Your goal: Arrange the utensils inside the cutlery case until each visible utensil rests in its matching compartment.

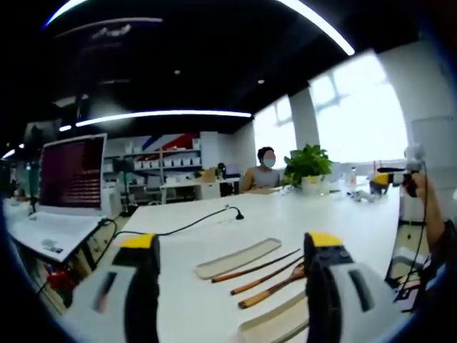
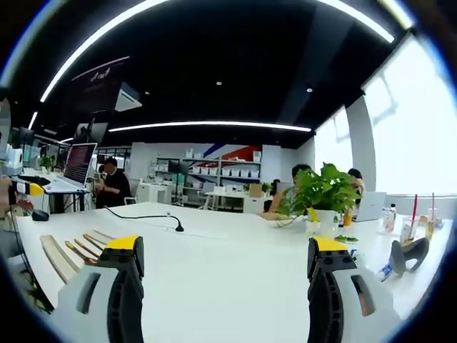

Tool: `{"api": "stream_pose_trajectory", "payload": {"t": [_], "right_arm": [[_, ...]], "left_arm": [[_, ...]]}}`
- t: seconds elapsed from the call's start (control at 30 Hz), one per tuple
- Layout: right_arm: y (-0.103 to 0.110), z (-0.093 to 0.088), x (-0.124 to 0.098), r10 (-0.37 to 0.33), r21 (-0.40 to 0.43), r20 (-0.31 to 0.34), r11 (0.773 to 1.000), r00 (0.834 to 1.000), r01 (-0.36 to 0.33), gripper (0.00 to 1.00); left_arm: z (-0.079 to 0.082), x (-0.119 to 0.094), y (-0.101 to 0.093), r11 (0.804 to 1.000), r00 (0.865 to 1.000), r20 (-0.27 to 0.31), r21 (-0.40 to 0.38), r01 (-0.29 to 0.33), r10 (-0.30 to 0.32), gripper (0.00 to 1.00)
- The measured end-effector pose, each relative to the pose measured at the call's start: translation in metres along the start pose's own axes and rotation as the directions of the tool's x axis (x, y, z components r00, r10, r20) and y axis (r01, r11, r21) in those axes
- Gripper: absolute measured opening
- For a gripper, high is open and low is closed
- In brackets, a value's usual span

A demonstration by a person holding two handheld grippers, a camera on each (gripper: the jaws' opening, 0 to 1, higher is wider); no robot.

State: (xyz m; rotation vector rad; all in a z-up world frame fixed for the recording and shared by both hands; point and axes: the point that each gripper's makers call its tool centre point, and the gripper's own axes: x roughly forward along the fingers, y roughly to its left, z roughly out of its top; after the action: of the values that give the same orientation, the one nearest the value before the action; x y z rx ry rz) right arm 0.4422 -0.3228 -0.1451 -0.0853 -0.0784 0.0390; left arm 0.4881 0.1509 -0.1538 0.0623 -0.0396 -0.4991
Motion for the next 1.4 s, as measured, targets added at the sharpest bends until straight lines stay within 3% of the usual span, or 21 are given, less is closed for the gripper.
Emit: {"api": "stream_pose_trajectory", "payload": {"t": [0.17, 0.27, 0.37, 0.53, 0.63, 0.77, 1.03, 1.13, 1.2, 1.33, 1.4], "right_arm": [[0.007, -0.005, 0.004, 0.014, 0.055, -0.020, 0.998, 1.000, -0.013, 0.99], [0.017, 0.010, 0.011, 0.020, 0.022, 0.041, 1.000, 0.999, -0.021, 0.98], [0.030, 0.006, 0.021, 0.077, -0.002, -0.006, 0.997, 0.997, -0.077, 0.98], [0.043, 0.009, 0.032, 0.130, -0.015, -0.009, 0.991, 0.991, -0.130, 0.98], [0.048, 0.010, 0.035, 0.141, -0.004, -0.016, 0.990, 0.990, -0.141, 0.96], [0.062, 0.016, 0.042, 0.169, -0.028, -0.005, 0.985, 0.986, -0.169, 0.96], [0.084, 0.006, 0.064, 0.242, -0.065, -0.064, 0.967, 0.968, -0.246, 0.95], [0.095, -0.001, 0.071, 0.271, -0.097, -0.109, 0.955, 0.956, -0.281, 0.91], [0.097, -0.001, 0.076, 0.254, -0.143, -0.108, 0.953, 0.961, -0.268, 0.92], [0.099, -0.005, 0.087, 0.267, -0.163, -0.140, 0.944, 0.953, -0.288, 0.91], [0.101, -0.006, 0.094, 0.275, -0.186, -0.155, 0.935, 0.949, -0.301, 0.91]], "left_arm": [[0.004, 0.000, 0.002, 0.999, 1.000, 0.002, 0.043, 0.004, -0.004, 0.83], [0.004, 0.004, 0.001, 0.999, 1.000, 0.000, 0.044, 0.021, -0.021, 0.82], [0.009, 0.010, -0.003, 0.996, 0.999, 0.009, 0.070, 0.051, -0.052, 0.76], [0.010, 0.018, -0.012, 0.986, 0.993, -0.018, 0.110, 0.122, -0.121, 0.75], [0.013, 0.020, -0.008, 0.988, 0.993, -0.009, 0.099, 0.116, -0.116, 0.77], [0.013, 0.027, -0.005, 0.981, 0.993, -0.040, 0.156, 0.120, -0.115, 0.72], [0.002, 0.047, -0.011, 0.943, 0.970, -0.179, 0.260, 0.206, -0.162, 0.64], [-0.003, 0.056, -0.013, 0.934, 0.961, -0.208, 0.269, 0.234, -0.180, 0.67], [-0.006, 0.061, -0.015, 0.925, 0.956, -0.223, 0.285, 0.250, -0.190, 0.69], [-0.019, 0.070, -0.018, 0.876, 0.929, -0.317, 0.372, 0.309, -0.193, 0.63], [-0.023, 0.078, -0.020, 0.860, 0.920, -0.339, 0.390, 0.329, -0.199, 0.64]]}}
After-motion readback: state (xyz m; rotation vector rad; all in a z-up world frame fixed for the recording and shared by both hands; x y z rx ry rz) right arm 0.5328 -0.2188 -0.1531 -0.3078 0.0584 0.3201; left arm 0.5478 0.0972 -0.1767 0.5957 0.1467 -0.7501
